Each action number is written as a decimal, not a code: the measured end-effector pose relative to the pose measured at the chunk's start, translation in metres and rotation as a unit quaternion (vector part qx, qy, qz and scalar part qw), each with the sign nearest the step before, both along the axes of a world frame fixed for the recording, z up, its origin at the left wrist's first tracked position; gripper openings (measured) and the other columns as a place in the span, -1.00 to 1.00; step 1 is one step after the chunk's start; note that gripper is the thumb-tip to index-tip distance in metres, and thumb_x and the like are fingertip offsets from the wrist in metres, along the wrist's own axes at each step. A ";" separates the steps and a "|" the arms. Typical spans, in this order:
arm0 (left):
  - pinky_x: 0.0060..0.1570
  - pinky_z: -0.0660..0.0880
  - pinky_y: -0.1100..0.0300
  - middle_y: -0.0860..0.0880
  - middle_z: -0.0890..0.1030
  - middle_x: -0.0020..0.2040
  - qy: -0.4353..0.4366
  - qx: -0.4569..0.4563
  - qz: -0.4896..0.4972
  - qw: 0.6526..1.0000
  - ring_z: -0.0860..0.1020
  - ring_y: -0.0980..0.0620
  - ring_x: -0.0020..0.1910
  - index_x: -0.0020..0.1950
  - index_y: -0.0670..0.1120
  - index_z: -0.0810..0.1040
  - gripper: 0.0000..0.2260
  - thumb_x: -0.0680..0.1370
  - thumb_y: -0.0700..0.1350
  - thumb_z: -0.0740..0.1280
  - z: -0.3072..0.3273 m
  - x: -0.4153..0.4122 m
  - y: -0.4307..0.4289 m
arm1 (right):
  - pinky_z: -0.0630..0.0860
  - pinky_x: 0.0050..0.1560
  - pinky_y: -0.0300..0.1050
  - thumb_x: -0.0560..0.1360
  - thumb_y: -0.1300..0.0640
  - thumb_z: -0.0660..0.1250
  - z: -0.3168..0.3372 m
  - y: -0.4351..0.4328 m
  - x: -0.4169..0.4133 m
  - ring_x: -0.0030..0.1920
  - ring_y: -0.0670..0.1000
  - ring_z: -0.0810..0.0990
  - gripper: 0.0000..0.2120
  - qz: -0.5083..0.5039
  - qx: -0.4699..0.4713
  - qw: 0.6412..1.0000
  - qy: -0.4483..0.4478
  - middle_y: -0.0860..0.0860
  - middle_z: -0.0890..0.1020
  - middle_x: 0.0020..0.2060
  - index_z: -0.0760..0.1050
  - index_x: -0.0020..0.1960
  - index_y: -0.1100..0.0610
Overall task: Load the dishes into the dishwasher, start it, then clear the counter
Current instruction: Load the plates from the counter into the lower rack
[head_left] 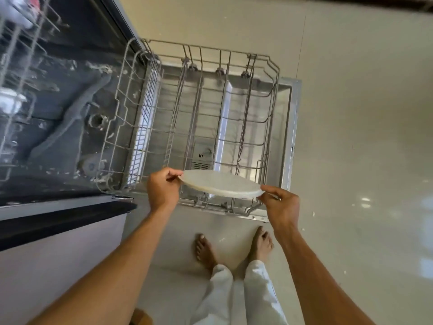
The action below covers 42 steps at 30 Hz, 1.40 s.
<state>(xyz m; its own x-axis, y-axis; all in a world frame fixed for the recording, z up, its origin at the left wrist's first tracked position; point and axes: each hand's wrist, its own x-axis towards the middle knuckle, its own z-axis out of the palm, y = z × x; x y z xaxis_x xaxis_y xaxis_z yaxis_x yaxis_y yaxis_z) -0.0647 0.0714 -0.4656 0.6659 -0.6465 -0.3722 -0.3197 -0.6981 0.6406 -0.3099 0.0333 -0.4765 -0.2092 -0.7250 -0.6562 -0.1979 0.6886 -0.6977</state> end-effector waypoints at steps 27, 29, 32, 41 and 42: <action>0.11 0.52 0.22 -0.06 0.63 0.18 0.112 0.085 0.008 0.990 0.57 0.11 0.05 0.23 -0.13 0.59 -0.63 0.49 -0.42 0.32 -0.045 0.011 0.015 | 0.57 0.16 0.02 0.47 0.45 0.27 -0.054 -0.012 0.024 -0.13 0.05 0.55 -0.64 0.070 0.079 0.991 0.085 0.15 0.68 0.06 0.61 0.20 0.22; 0.15 0.51 0.21 -0.05 0.61 0.21 0.114 0.094 -0.002 0.989 0.56 0.10 0.09 0.26 -0.12 0.57 -0.57 0.48 -0.47 0.28 -0.044 0.011 0.014 | 0.61 0.12 0.03 0.47 0.46 0.26 -0.052 -0.013 0.025 -0.14 0.05 0.57 -0.63 0.075 0.078 0.990 0.092 0.12 0.69 0.04 0.62 0.19 0.20; 0.19 0.51 0.17 -0.04 0.58 0.25 0.112 0.099 -0.030 0.988 0.55 0.05 0.16 0.31 -0.14 0.52 -0.46 0.43 -0.55 0.19 -0.037 0.010 0.012 | 0.54 -0.24 -0.22 0.45 0.44 0.25 -0.047 -0.013 0.025 -0.27 -0.06 0.56 -0.63 0.085 0.065 0.989 0.101 0.02 0.70 -0.10 0.67 0.11 0.14; 0.20 0.49 0.10 -0.14 0.54 0.30 0.129 0.096 -0.041 0.986 0.53 -0.06 0.23 0.37 -0.15 0.46 -0.43 0.43 -0.55 0.21 0.017 0.003 0.021 | 0.44 -0.35 -0.42 0.49 0.44 0.23 0.008 -0.002 0.020 -0.27 -0.16 0.55 -0.64 0.105 0.037 0.988 0.111 0.05 0.67 0.03 0.62 0.19 0.20; 0.20 0.48 0.11 -0.15 0.54 0.30 0.132 0.095 -0.045 0.986 0.53 -0.07 0.23 0.37 -0.16 0.46 -0.44 0.44 -0.55 0.22 0.024 0.002 0.023 | 0.42 -0.40 -0.43 0.48 0.43 0.23 0.014 0.001 0.020 -0.30 -0.17 0.54 -0.63 0.116 0.034 0.987 0.110 0.06 0.69 0.00 0.63 0.18 0.20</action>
